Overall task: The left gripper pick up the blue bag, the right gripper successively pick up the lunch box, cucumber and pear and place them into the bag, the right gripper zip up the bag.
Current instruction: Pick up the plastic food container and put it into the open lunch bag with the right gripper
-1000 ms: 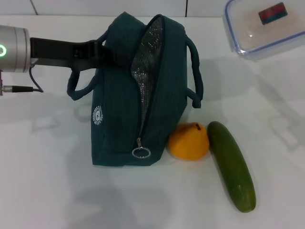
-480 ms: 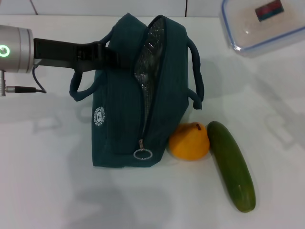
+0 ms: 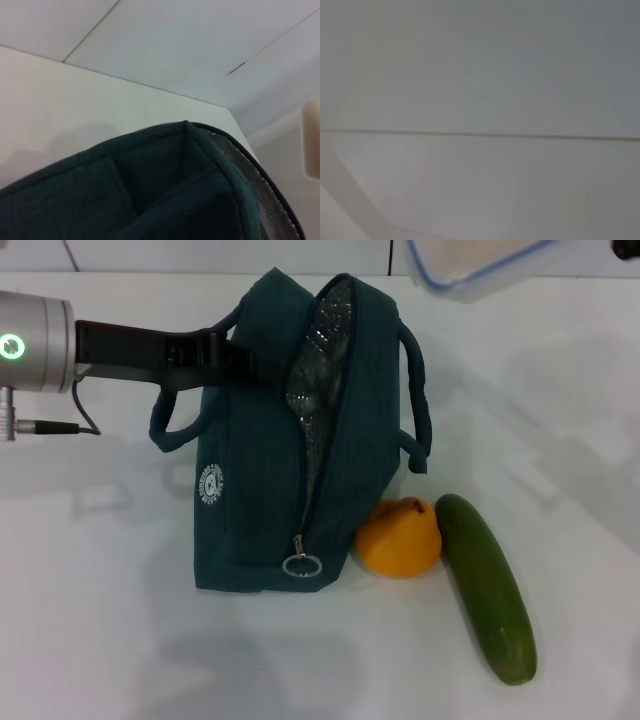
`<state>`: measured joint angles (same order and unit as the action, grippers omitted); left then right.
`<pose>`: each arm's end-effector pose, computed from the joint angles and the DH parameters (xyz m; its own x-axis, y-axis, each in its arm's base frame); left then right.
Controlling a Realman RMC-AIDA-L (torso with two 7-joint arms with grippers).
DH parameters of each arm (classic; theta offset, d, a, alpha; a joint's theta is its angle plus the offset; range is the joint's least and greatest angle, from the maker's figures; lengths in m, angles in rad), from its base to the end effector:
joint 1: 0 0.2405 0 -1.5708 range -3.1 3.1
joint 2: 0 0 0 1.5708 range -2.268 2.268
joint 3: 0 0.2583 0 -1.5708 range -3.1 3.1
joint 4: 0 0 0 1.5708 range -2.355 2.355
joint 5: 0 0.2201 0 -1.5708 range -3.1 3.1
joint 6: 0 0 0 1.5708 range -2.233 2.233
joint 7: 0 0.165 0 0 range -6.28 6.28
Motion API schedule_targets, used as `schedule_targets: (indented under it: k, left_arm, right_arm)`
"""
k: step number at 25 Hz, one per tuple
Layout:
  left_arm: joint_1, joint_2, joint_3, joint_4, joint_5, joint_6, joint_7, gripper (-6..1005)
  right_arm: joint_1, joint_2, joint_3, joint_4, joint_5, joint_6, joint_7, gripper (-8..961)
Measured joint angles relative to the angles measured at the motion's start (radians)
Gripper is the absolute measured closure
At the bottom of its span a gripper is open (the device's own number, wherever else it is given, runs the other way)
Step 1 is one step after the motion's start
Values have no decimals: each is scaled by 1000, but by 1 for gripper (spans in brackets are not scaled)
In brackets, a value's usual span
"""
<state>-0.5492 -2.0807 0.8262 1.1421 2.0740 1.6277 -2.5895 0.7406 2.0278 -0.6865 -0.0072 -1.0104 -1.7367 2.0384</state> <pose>-0.1999 0.3738 0.0376 0.3242 0.8591 0.3961 0.9142 -0.3922 0.1022 0.1826 0.3868 0.0243 -0.4499 -0.6662 -0.5949 -0.3713 -0.4662 0.8030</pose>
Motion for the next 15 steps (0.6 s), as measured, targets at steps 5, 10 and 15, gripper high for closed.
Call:
schedule_targets:
  k: [5,10,15]
  left_arm:
    - [0,1,0,2,-10,16,6,960]
    - [-1,1,8,4,-26,22,15,960]
    - [-5,3,23,4,-26,26,15,960]
  right_arm:
    - [73,0,-19,9,-4,50,-35,798]
    - [125,0,-28,20,-8,95,-61,795]
    - [142,0,-29,14,-40,172,-69,791]
